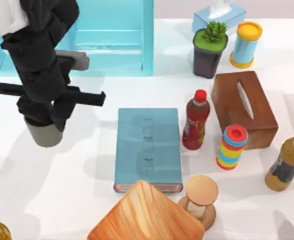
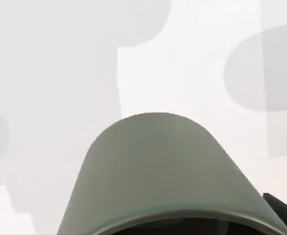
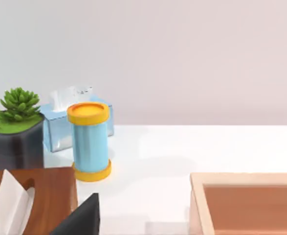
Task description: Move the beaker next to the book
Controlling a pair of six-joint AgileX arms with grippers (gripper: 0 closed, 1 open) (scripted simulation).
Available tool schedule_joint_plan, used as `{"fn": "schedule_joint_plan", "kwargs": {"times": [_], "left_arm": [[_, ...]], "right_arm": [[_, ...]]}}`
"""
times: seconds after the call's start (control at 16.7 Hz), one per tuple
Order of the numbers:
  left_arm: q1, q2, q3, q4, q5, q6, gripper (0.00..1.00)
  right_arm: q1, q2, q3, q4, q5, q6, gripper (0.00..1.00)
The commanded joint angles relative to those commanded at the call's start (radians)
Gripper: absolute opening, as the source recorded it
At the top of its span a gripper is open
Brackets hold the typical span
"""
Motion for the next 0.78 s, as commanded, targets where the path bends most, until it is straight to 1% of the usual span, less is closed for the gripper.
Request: {"fn": "schedule_joint_plan", "kwargs": {"times": [0.18, 0.36, 0.48, 0.78], "left_arm": [[-0.109, -0.011, 0.032, -0.001, -0.006, -0.23, 0.0], [-0.177, -0.023, 0.051, 0.002, -0.014, -0.364, 0.0], [-0.197, -0.025, 0.057, 0.002, -0.017, -0.401, 0.0], [-0.194, -0.021, 0.054, 0.002, -0.017, -0.401, 0.0]], "right_arm": [[0.0, 0.0, 0.0, 0.0, 0.0, 0.0, 1.0], [0.0, 0.0, 0.0, 0.0, 0.0, 0.0, 1.0], [0.0, 0.0, 0.0, 0.0, 0.0, 0.0, 1.0], [0.0, 0.0, 0.0, 0.0, 0.0, 0.0, 1.0]]}}
